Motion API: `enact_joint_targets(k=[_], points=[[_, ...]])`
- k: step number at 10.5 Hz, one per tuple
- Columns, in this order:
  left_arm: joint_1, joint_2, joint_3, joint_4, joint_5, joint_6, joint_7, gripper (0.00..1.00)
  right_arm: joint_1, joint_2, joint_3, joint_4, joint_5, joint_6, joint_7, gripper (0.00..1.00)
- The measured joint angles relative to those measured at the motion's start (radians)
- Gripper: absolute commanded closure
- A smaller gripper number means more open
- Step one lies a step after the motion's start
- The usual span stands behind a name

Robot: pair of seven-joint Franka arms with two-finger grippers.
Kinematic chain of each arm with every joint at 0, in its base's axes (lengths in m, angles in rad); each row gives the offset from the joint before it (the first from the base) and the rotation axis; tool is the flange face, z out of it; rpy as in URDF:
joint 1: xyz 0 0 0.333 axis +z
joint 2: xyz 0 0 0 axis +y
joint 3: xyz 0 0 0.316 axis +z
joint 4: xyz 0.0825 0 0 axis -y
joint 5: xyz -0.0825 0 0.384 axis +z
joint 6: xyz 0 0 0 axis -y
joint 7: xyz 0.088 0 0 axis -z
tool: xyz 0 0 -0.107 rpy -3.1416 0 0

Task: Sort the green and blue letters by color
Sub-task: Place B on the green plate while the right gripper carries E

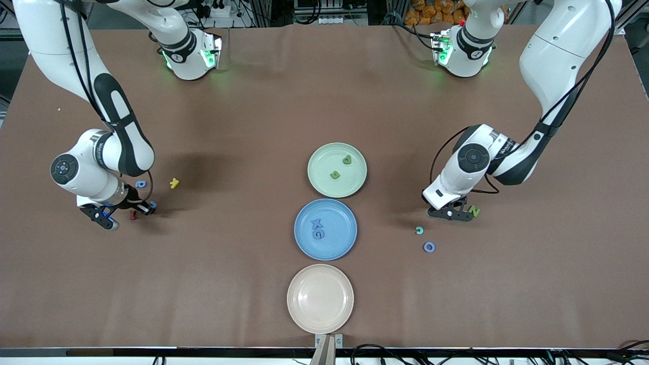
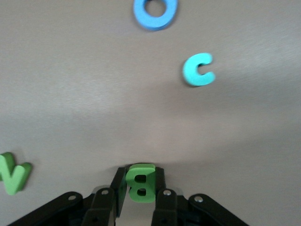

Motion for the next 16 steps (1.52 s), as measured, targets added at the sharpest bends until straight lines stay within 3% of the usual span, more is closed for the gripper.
enact_joint_targets(k=[4, 8, 14, 15, 16], points=[[-0.022, 0.000, -0.111, 0.014, 0.000, -0.006, -0.234, 1.00, 0.000, -0.020, 0.008, 0.049, 0.000, -0.072, -0.046, 0.94], [-0.057, -0.002, -0.264, 0.040, 0.000, -0.084, -0.503, 1.00, 0.003, -0.036, 0.063, 0.138, 0.000, -0.105, -0.046, 0.92], [-0.306, 0.038, -0.279, 0.063, 0.000, -0.091, -0.780, 1.00, 0.092, -0.020, 0.159, 0.255, 0.015, -0.107, -0.044, 0.92], [-0.328, 0.048, -0.277, 0.072, 0.000, -0.091, -0.798, 0.82, 0.115, -0.010, 0.169, 0.274, 0.017, -0.107, -0.043, 0.92], [-0.339, 0.056, -0.277, 0.086, 0.000, -0.091, -0.808, 0.14, 0.144, -0.002, 0.173, 0.293, 0.018, -0.107, -0.042, 0.92]])
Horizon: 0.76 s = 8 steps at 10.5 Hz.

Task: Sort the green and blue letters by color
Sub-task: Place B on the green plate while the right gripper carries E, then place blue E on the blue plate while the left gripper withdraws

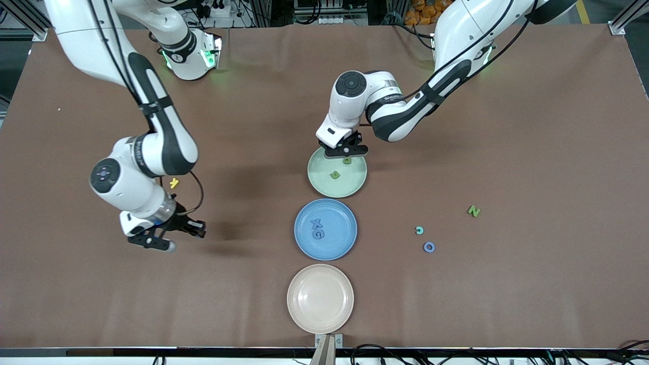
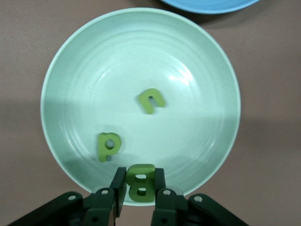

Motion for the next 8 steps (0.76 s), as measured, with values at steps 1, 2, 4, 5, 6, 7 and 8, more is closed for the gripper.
enact_joint_targets(k=[1, 2, 4, 5, 6, 7, 8], points=[[-0.011, 0.010, 0.001, 0.014, 0.000, 0.000, -0.020, 0.00, 0.032, 0.013, 0.003, 0.028, 0.015, 0.001, 0.003, 0.92], [-0.039, 0.017, 0.023, 0.029, 0.000, 0.000, -0.049, 0.00, 0.065, 0.036, 0.004, 0.064, 0.045, 0.001, 0.008, 0.92], [-0.133, 0.023, 0.112, 0.064, 0.000, 0.000, -0.074, 0.00, 0.124, 0.096, 0.005, 0.146, 0.098, 0.003, 0.015, 0.92], [-0.157, 0.025, 0.136, 0.075, 0.000, 0.000, -0.079, 0.00, 0.151, 0.125, 0.005, 0.178, 0.104, 0.008, 0.027, 0.92], [-0.159, 0.025, 0.143, 0.081, 0.000, 0.000, -0.079, 0.00, 0.176, 0.149, 0.005, 0.198, 0.106, 0.029, 0.046, 0.93], [-0.151, 0.025, 0.148, 0.087, 0.000, -0.003, -0.079, 0.00, 0.202, 0.173, 0.006, 0.214, 0.106, 0.065, 0.067, 0.93], [-0.135, 0.023, 0.151, 0.093, 0.000, -0.015, -0.071, 0.00, 0.227, 0.194, 0.006, 0.224, 0.107, 0.114, 0.092, 0.93]])
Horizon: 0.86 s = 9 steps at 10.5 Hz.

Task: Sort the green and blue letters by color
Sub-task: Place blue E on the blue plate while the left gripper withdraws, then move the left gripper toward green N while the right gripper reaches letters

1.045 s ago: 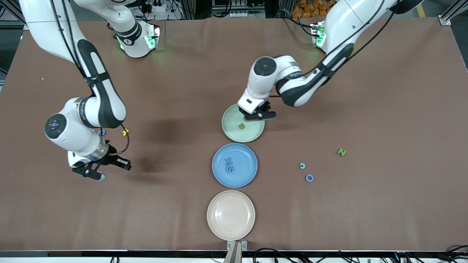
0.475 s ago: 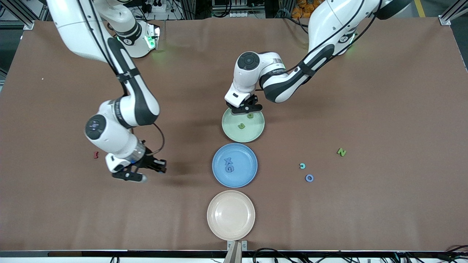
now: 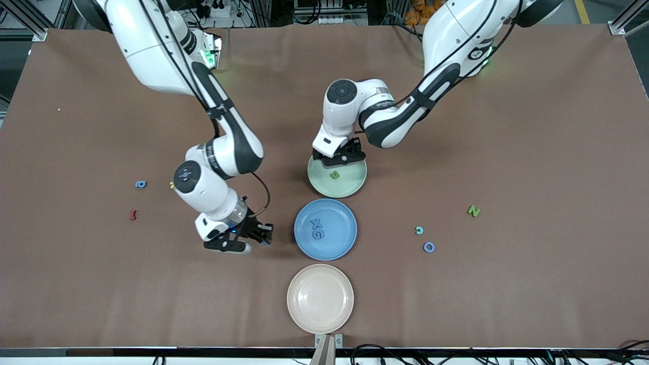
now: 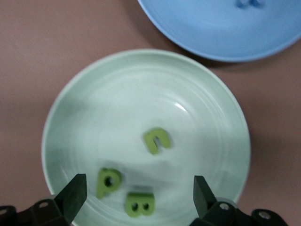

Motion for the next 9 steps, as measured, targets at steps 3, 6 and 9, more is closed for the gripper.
enact_joint_targets(k=[3, 6, 9], points=[[0.102, -0.002, 0.006, -0.005, 0.002, -0.036, 0.097, 0.00, 0.073, 0.057, 0.002, 0.043, 0.001, 0.069, 0.049, 0.92], [0.229, -0.012, 0.007, -0.036, 0.008, -0.038, 0.249, 0.00, 0.117, 0.088, 0.012, 0.093, 0.001, 0.069, 0.125, 0.37], [0.357, -0.051, 0.006, -0.088, 0.037, -0.037, 0.407, 0.00, 0.159, 0.101, 0.023, 0.103, -0.005, 0.069, 0.236, 0.00]])
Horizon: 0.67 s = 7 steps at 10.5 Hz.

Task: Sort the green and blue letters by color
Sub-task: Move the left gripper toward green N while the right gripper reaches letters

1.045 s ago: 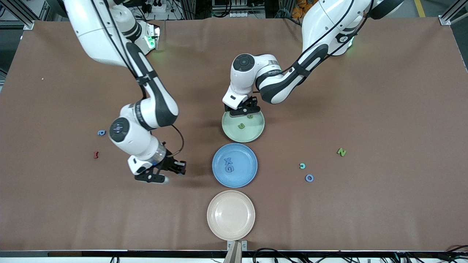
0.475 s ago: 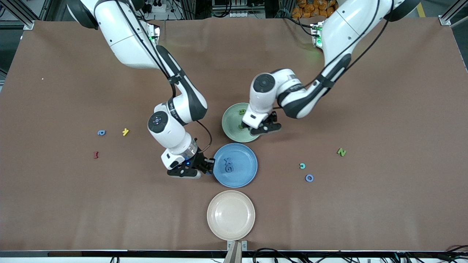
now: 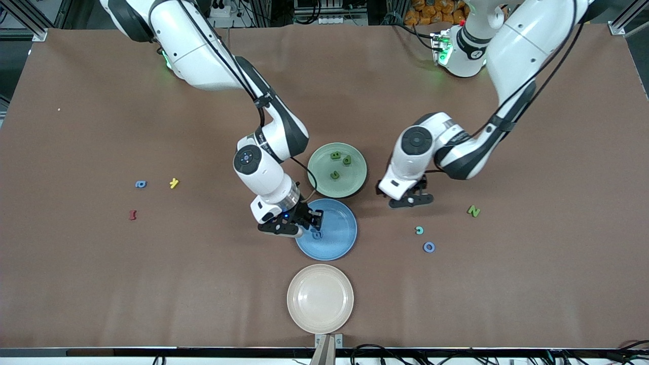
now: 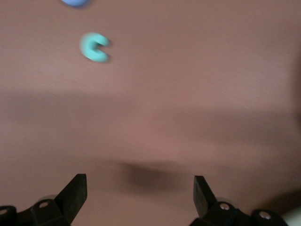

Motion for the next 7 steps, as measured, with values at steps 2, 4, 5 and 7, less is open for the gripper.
enact_joint_targets(k=[2, 4, 5, 7], points=[[0.085, -0.032, -0.010, -0.049, 0.018, 0.019, 0.106, 0.00, 0.005, 0.002, -0.001, 0.002, -0.021, 0.000, 0.006, 0.00], [0.130, -0.049, -0.014, -0.071, 0.019, 0.028, 0.211, 0.00, -0.007, 0.002, -0.007, 0.003, -0.027, -0.001, 0.006, 0.00], [0.147, -0.052, -0.015, -0.074, 0.020, 0.028, 0.274, 0.00, -0.021, 0.002, -0.011, 0.002, -0.027, -0.004, 0.006, 0.00], [0.203, -0.054, -0.015, -0.075, 0.021, 0.028, 0.473, 0.00, -0.078, 0.000, -0.013, -0.005, -0.028, -0.005, 0.006, 0.00]])
